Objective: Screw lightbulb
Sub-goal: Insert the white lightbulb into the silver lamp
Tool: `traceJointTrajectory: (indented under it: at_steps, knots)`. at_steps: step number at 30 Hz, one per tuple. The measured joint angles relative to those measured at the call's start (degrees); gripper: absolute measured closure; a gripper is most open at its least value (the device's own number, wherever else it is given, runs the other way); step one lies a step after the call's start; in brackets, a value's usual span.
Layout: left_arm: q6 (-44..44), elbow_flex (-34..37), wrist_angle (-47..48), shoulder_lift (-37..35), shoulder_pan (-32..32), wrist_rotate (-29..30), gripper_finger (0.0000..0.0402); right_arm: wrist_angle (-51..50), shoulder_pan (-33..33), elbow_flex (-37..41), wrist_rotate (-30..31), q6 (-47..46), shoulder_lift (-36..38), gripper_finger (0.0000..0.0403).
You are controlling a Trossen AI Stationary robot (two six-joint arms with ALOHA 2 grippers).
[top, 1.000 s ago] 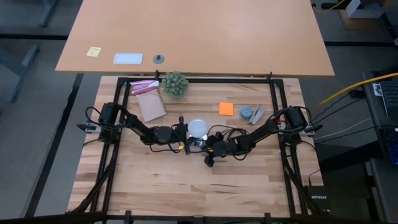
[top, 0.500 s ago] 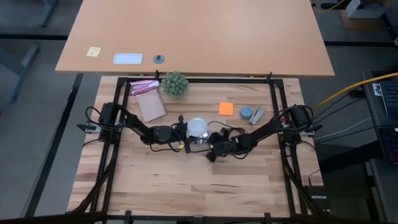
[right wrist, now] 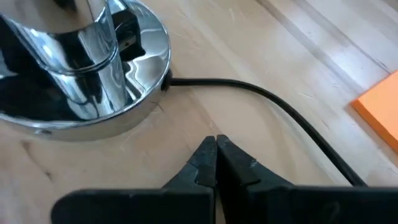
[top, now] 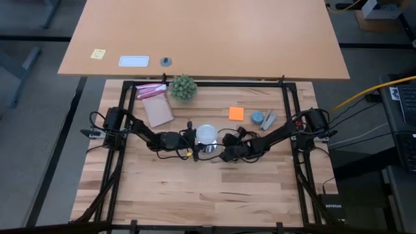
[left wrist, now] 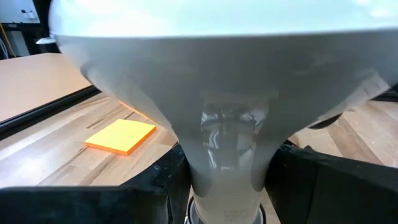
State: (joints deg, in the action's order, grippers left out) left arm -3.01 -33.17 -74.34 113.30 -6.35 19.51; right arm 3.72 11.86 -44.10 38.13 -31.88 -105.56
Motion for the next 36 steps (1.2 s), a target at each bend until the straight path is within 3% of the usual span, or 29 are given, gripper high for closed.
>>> traceJointTrajectory:
  at_steps: [6, 12, 16, 36]
  knots:
    - [0.0, 0.0, 0.1, 0.0, 0.0, 0.0, 0.0249, 0.4, 0.1, 0.0, -6.0, 3.3, 5.0, 0.0397]
    - [0.0, 0.0, 0.1, 0.0, 0.0, 0.1, 0.0249, 1.0, 0.1, -0.1, -18.9, 3.8, 6.8, 0.0396]
    - [0.0, 0.0, 0.1, 0.0, 0.0, 0.2, 0.0249, 2.0, 0.1, -0.1, -24.0, 3.8, 6.2, 0.0396]
    - [0.0, 0.0, 0.2, 0.0, 0.0, 0.2, 0.0249, 6.7, 0.2, -0.2, -28.2, 3.9, 6.2, 0.0396]
